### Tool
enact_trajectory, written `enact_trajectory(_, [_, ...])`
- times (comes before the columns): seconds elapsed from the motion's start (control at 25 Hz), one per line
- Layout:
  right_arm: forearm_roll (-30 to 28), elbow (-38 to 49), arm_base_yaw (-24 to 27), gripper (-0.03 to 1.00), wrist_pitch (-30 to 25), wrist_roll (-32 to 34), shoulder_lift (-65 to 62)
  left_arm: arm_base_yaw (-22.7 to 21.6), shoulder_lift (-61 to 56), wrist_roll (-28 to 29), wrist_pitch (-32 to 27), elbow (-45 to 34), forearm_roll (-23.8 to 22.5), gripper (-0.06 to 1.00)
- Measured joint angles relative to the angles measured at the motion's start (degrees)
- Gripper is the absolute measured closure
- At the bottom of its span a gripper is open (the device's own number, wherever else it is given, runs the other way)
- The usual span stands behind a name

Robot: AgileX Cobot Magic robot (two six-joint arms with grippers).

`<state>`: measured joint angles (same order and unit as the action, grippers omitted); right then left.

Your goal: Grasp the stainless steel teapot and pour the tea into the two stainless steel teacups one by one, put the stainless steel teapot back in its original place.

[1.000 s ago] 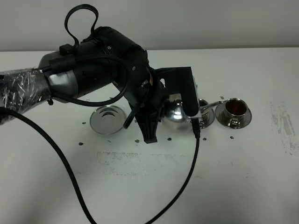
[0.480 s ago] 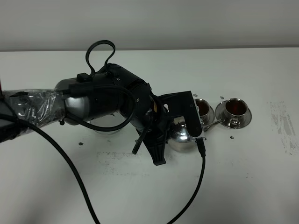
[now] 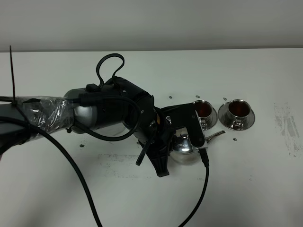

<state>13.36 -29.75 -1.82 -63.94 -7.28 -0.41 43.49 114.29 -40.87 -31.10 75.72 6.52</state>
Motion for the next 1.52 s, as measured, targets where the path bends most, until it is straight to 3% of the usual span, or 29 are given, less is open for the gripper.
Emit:
enact_trajectory(0.2, [0.0, 0.0, 0.0, 0.57, 0.0, 0.0, 0.0, -2.54, -4.86, 0.73, -2.46, 0.0, -0.31, 0.71])
enact_trajectory(0.76, [0.0, 0.0, 0.0, 0.57, 0.0, 0.0, 0.0, -20.77, -9.49, 13.49, -9.82, 0.0, -3.75, 0.71])
enact_trajectory(1.04, [0.0, 0.0, 0.0, 0.57, 0.0, 0.0, 0.0, -23.9, -8.99, 15.41, -10.03, 0.0, -3.7, 0.71])
enact_trajectory(1.52, [0.0, 0.0, 0.0, 0.57, 0.0, 0.0, 0.0, -24.57, -3.78, 17.56, -9.21, 0.0, -1.88, 0.71])
